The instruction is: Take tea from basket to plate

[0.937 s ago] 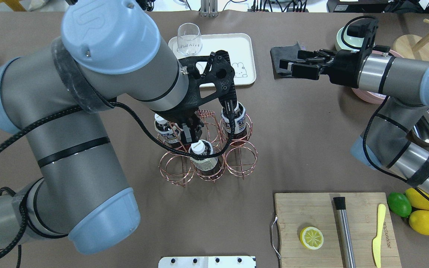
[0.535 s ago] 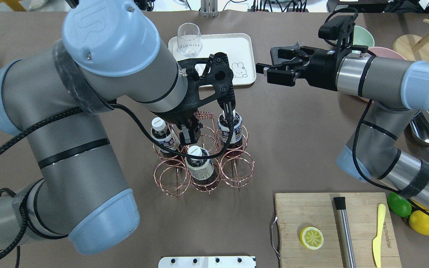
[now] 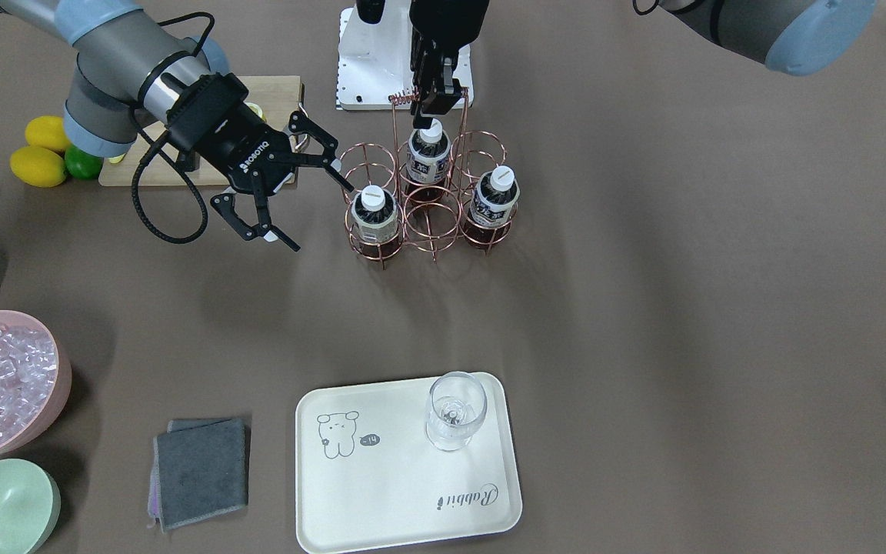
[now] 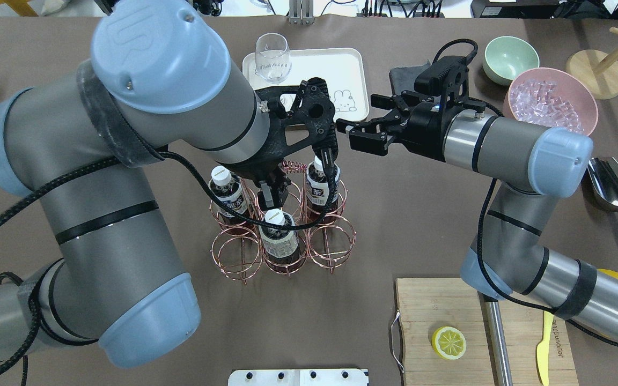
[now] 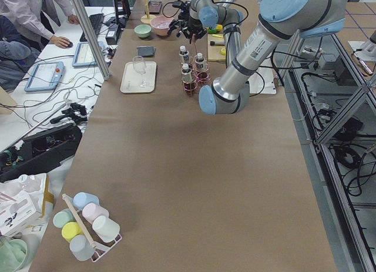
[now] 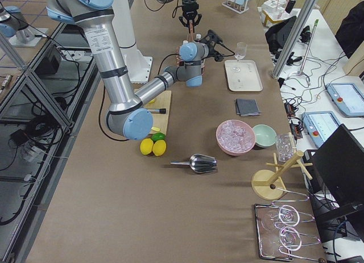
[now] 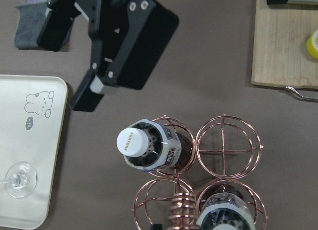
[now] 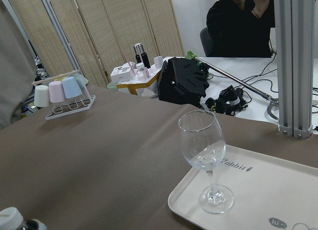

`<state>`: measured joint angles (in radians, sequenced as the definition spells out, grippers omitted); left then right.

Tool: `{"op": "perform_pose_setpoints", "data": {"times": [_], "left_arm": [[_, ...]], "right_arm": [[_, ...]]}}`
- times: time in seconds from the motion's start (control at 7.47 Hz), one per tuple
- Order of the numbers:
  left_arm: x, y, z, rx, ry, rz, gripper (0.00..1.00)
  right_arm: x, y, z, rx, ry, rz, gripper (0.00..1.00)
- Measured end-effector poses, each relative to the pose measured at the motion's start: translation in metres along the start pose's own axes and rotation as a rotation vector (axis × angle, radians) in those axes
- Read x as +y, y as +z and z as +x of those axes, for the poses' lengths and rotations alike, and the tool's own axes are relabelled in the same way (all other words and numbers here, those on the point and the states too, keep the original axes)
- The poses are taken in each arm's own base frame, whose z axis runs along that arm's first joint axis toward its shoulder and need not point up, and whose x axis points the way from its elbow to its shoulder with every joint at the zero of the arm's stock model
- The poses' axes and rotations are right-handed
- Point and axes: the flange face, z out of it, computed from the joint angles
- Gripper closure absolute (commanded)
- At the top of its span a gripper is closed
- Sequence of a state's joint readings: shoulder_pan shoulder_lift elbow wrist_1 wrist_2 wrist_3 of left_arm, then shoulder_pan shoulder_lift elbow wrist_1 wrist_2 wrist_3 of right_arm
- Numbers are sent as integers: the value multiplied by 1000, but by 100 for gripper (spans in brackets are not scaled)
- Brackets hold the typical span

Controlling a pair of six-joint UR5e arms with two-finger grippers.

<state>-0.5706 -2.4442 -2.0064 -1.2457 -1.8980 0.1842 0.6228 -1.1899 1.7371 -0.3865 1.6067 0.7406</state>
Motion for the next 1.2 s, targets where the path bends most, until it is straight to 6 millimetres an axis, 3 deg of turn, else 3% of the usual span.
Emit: {"op": "perform_pose_setpoints", "data": {"times": [0.54, 1.2], "left_arm": [[1, 2, 0, 0, 1, -1, 100], [2, 2, 0, 0, 1, -2, 100]], "right_arm": [[29, 16, -40, 13, -17, -2, 0], [47, 22, -59, 16, -14, -17, 0]]}}
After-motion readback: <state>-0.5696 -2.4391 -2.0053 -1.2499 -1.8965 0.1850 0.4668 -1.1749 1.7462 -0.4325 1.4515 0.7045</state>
